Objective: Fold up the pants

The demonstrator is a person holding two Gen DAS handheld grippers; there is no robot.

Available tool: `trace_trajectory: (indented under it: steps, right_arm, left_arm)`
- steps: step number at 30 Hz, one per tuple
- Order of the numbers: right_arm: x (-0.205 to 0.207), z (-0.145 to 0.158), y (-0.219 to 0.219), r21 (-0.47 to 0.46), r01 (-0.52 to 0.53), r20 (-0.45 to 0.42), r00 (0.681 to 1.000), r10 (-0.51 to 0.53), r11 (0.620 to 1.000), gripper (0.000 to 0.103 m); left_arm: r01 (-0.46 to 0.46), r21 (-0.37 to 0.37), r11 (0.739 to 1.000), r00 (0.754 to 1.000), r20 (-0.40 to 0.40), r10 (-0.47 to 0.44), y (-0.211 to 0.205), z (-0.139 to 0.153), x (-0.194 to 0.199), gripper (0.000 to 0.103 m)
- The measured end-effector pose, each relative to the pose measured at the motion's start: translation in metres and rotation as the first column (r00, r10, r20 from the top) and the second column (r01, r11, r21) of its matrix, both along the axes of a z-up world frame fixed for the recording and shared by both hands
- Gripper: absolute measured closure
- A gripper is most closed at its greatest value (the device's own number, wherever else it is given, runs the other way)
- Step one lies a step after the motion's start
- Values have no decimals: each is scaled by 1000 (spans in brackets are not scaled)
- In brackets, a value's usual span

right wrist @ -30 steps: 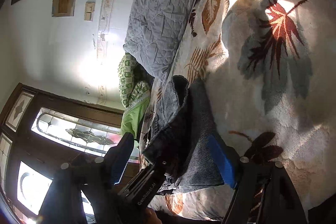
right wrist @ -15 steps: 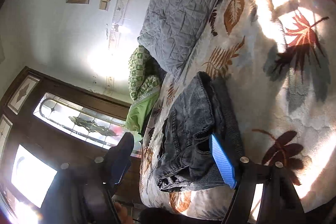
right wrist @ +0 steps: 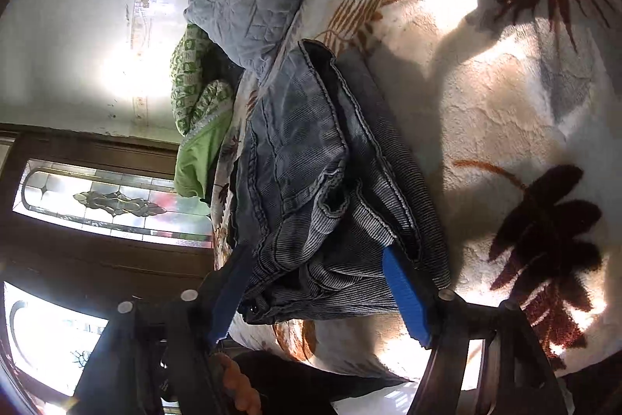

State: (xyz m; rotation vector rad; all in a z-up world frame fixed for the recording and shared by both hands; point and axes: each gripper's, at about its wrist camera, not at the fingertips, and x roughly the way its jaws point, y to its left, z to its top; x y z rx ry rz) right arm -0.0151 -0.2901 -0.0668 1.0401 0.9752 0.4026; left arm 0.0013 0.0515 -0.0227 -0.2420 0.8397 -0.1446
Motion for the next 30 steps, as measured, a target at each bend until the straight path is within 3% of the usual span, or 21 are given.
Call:
trace_trajectory:
  steps: [2,7,11,14,16,17,18,25,28,30]
  right_arm:
    - [1,16,2,-44,-10,31,999,11,999,30]
    - [8,39,13,-33,-37,60,997,39,999,29]
    - [23,22,23,-97,-46,-32,999,43,994,29]
    - [36,7,24,-65,-27,-63,998,23,998,29]
    - [40,4,26,-105,-29,-63,998,22,994,47]
    - [40,3,25,-134,-15,-74,997,5,991,83]
    - [37,3,24,-160,-1,-72,997,-10,987,95]
    - [-1,54,37,-402,46,82,997,-13,915,95]
    - [1,30,35,-429,28,22,1000,-21,903,95]
    - [4,5,30,-364,18,-35,999,-33,931,96]
  left_arm:
    - [0,-8,1000,1000,1,0,2,-1,1,27]
    - [3,-27,1000,1000,-28,-3,4,-13,4,27]
    - [10,-28,1000,1000,-14,-10,4,-14,3,26]
    - [15,-28,999,1000,-7,-16,4,-15,2,26]
    - [15,-31,999,1000,-8,-15,6,-15,2,25]
    - [14,-34,999,1000,-9,-15,7,-16,2,25]
    - [15,-40,999,1000,-11,-15,8,-16,2,24]
    - [-24,-64,998,999,41,27,16,0,-4,24]
    - [6,-31,999,999,51,-4,4,4,-3,23]
    - [33,82,996,999,-10,-32,-13,-9,3,18]
